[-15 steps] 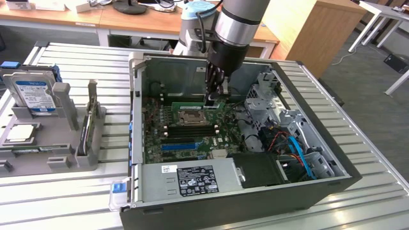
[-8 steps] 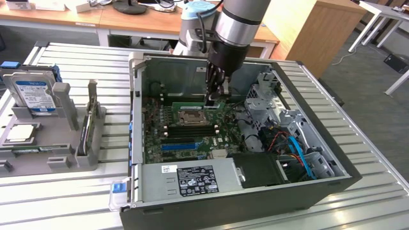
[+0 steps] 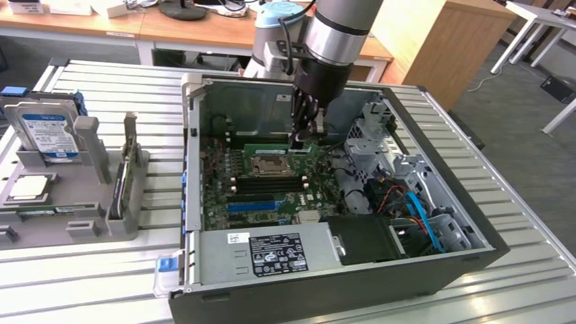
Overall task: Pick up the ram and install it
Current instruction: 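Insert the ram into the slot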
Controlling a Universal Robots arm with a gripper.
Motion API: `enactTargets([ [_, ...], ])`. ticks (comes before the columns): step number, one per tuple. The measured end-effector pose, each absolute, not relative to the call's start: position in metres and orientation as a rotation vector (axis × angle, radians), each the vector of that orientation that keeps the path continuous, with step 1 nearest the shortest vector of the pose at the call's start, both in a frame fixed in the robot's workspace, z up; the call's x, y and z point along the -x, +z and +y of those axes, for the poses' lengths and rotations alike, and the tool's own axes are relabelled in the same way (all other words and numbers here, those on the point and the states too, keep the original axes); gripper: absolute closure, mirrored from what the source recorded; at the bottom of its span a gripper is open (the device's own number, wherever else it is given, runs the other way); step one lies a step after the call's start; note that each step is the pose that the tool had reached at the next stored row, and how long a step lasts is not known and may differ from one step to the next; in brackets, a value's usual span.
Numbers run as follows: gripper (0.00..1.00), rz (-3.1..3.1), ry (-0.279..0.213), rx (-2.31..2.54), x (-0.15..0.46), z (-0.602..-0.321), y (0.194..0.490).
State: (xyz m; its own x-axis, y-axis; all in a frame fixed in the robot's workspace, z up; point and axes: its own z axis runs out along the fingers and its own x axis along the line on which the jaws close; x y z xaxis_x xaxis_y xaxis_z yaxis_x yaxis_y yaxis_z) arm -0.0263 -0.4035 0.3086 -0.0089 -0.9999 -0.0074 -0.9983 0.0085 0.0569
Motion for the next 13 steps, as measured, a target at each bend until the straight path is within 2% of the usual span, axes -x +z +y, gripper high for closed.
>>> enactTargets([
  [13, 0.89, -2.206, -0.071, -2.187, 0.026, -0.414, 0.309],
])
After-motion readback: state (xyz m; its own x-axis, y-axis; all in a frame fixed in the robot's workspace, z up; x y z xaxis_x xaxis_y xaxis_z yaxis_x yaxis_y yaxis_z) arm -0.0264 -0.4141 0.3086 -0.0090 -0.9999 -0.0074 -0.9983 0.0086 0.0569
